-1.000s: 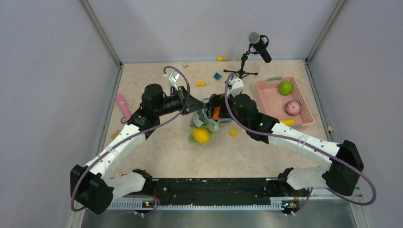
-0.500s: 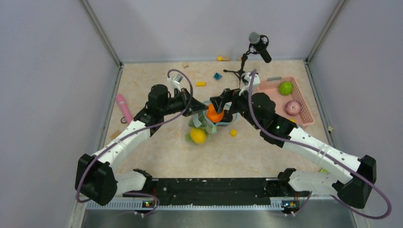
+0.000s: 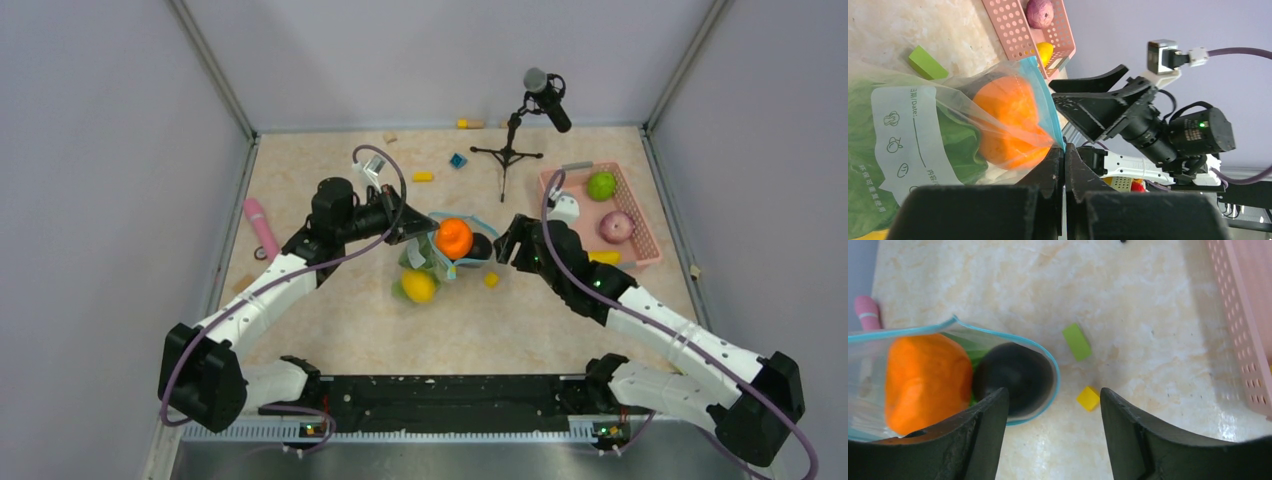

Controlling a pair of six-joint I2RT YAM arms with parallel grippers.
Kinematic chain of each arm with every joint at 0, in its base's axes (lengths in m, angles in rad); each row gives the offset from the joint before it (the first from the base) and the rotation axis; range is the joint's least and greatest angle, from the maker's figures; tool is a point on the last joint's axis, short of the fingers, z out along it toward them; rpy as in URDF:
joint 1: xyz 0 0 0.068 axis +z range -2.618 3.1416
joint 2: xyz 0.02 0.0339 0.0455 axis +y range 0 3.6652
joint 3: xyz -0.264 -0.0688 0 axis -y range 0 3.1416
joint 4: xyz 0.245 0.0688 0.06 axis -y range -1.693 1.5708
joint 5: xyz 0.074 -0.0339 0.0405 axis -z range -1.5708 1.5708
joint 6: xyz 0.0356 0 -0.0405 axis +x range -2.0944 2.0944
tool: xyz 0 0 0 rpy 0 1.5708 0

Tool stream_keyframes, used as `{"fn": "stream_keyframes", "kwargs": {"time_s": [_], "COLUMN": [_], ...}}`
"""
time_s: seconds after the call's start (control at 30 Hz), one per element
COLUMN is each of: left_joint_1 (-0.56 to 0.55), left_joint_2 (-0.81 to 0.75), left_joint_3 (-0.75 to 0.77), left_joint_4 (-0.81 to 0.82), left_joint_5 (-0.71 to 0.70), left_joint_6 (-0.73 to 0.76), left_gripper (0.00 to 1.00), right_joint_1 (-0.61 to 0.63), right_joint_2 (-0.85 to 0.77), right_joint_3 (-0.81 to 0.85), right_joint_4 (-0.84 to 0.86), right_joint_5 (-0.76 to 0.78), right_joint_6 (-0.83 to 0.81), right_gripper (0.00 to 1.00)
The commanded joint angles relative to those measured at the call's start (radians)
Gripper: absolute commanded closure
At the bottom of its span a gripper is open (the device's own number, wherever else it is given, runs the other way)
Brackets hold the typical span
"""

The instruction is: Place the food in the zip-top bag and seal the zipper

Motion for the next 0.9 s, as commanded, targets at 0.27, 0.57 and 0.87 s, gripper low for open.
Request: {"fn": "stream_keyframes", "kwargs": {"time_s": [0.27,0.57,0.87], "left_joint_1": [0.002,0.002,0.005], "left_joint_2": [-0.011,-0.002,-0.027], "left_joint_3": [0.009,0.015,0.101], "left_joint_4": [0.094,0.086,-0.140], "left_joint_5": [0.042,0.032,-0.067], "left_joint_6": [-0.008,0.003,0.137], "left_gripper": [1.00,1.00,1.00], "right_joint_1": [-0.035,-0.036,-0.036], "right_joint_2": [0.070,0.114,0.052], "right_joint_3": [-0.098,-0.117,0.058], "right_joint_4": [0.207,0.302,0.202], "right_joint_5": [-0.026,-0.170,-0.216], "right_joint_6": [0.093,0.072,-0.084], "right_gripper": [0.51,0.99,1.00]}}
